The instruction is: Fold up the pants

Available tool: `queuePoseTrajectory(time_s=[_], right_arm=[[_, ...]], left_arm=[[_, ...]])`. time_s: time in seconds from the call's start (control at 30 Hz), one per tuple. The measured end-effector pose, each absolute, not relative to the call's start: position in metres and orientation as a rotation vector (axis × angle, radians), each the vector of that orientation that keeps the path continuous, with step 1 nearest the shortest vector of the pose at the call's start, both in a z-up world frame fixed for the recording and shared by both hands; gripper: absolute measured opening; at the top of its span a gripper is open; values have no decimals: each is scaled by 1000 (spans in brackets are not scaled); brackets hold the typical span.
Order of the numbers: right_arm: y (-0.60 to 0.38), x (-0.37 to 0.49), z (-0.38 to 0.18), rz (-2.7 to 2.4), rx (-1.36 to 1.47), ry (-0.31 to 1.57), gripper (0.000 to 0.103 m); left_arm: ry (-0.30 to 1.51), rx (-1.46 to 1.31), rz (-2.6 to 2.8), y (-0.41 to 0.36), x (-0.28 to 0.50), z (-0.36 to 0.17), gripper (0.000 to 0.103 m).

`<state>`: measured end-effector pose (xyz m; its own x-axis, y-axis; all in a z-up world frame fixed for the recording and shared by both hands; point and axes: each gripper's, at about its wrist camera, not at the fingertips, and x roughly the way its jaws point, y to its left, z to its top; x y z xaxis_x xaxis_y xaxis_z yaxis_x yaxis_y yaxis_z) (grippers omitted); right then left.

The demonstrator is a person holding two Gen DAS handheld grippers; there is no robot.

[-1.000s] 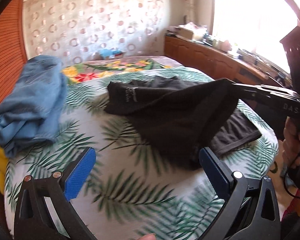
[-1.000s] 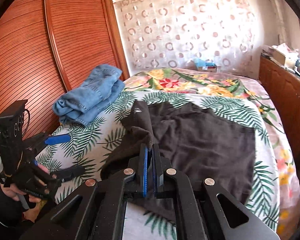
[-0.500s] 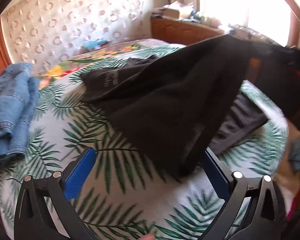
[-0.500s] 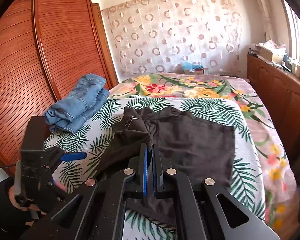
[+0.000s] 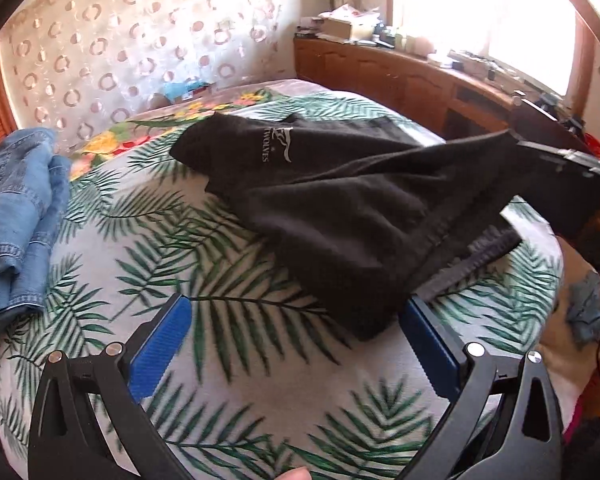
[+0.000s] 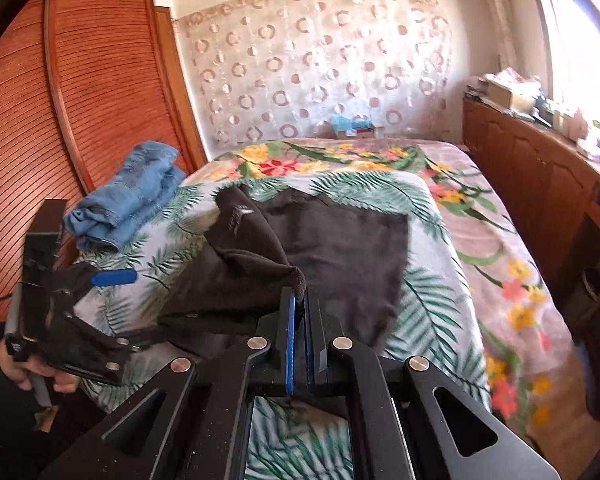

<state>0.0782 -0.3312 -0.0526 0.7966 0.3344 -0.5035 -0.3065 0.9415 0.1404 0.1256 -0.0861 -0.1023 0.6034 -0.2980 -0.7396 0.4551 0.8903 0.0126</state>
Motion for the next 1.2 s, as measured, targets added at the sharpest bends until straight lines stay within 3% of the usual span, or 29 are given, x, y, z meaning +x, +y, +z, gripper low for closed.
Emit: queuePoseTrajectory(time_s=[0.83, 1.2], right_arm=[[-354, 79, -75, 277, 95, 701, 4], [-362, 71, -44, 265, 67, 632, 17]], left_arm=[[796, 123, -419, -70, 147, -91, 103], [780, 122, -400, -62, 159, -85, 103]])
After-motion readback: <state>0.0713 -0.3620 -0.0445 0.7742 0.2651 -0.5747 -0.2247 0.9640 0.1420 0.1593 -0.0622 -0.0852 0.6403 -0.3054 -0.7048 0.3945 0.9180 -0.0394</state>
